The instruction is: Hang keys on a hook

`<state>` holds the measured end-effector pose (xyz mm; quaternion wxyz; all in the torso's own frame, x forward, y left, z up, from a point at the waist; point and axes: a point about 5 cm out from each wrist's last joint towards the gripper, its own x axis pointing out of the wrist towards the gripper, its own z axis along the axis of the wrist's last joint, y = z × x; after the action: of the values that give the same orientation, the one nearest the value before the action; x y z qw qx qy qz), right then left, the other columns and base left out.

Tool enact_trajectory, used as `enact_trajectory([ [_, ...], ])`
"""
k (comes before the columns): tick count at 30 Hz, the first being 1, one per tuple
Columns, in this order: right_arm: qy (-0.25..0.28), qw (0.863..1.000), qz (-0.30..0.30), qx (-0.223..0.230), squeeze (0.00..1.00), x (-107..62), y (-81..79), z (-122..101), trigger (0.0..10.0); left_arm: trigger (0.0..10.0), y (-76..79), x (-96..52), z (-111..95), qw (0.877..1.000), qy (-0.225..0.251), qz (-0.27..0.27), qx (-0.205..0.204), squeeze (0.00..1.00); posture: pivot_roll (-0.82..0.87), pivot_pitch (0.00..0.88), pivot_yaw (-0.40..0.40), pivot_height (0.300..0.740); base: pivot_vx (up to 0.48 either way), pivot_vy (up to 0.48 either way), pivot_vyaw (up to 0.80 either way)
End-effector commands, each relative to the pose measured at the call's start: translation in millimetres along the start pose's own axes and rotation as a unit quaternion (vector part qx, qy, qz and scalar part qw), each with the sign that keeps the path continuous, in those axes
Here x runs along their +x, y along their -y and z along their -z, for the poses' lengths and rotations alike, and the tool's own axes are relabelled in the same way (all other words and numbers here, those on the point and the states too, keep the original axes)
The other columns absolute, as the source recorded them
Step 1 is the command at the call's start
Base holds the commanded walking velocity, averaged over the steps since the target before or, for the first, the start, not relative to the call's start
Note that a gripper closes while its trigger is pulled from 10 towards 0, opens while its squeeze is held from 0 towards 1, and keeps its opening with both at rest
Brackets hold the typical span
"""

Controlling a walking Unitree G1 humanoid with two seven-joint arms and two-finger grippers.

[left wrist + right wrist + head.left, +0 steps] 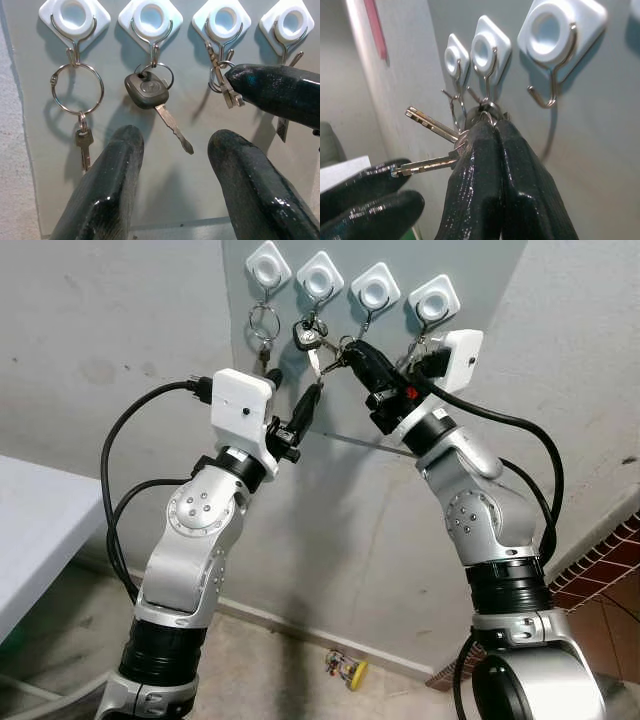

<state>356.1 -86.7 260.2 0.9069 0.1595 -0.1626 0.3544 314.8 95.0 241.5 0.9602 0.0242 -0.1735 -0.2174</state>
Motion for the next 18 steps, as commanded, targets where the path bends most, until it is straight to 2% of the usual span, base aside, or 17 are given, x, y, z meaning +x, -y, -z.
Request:
enact_trajectory([
  [1, 0.022, 1.000, 0.000, 0.006, 0.00, 4.8, 1.8, -11.7, 10.0, 10.0, -0.5, 1.5, -8.1, 1.000, 0.011, -0.002, 0.008, 0.00, 0.03, 0.077, -0.091, 0.740, 0.000, 0.000, 0.00],
  [8, 0.034, 0.999, 0.026, 0.001, 0.00, 6.8, 7.1, -13.3, 10.0, 10.0, -1.0, 1.7, -6.5, 1.000, 0.008, -0.004, 0.007, 0.00, 0.03, 0.080, -0.091, 0.740, 0.000, 0.000, 0.00],
  [18, 0.024, 0.997, 0.065, 0.038, 0.00, 9.3, 12.1, -10.2, 10.0, 10.0, -0.7, 1.8, -6.7, 1.000, 0.007, -0.005, 0.007, 0.00, 0.03, 0.084, -0.088, 0.740, 0.000, 0.000, 0.00],
])
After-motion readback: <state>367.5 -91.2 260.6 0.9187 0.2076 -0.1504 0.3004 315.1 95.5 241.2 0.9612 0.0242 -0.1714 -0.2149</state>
